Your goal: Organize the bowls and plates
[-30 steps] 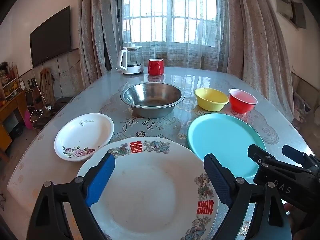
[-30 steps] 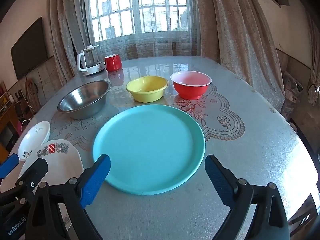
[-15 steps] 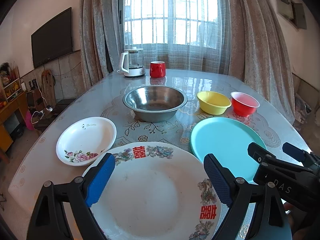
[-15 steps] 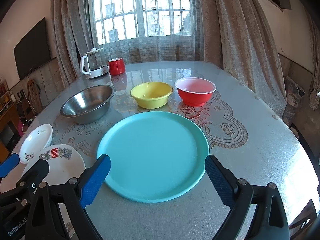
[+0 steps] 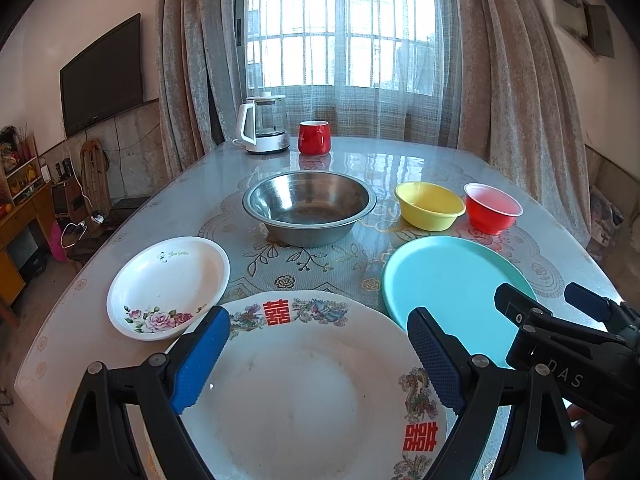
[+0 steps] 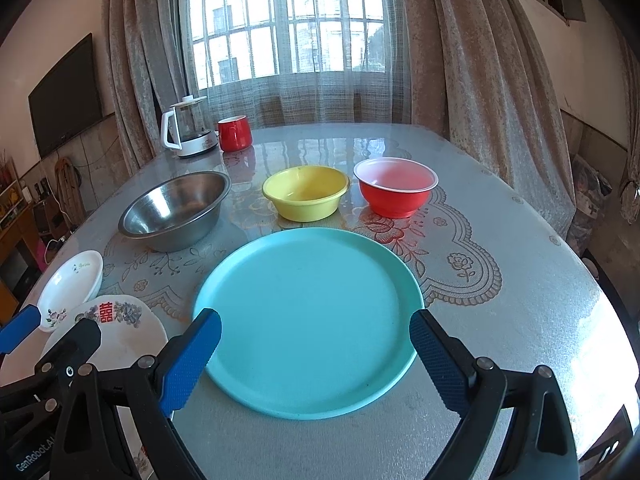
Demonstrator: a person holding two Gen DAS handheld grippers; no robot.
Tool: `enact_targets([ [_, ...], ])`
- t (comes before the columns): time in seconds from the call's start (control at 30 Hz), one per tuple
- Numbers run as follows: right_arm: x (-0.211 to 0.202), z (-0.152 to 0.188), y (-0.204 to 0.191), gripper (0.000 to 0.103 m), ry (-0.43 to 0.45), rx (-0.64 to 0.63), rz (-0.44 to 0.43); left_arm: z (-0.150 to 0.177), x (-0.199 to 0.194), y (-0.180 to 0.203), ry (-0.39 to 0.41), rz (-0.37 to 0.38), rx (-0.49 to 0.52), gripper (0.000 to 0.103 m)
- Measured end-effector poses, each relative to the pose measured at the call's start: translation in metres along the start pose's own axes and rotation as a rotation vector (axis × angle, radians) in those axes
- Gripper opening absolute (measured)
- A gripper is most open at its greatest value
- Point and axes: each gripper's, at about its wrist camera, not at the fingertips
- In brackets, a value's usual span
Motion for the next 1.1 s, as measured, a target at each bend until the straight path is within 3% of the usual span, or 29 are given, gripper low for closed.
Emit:
enact_targets([
  [1.1, 0.005, -0.006, 0.006, 0.097, 0.015, 0.008, -0.007, -0.005, 0.005, 0.012, 0.005, 0.002, 0.027, 0.091],
])
Point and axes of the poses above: each gripper's, at about its wrist camera, not at the fingertips, and x roughly the way its jaws point, y to its right, z to its underside, and after that the axes turned 7 degrees about -y, right-handed
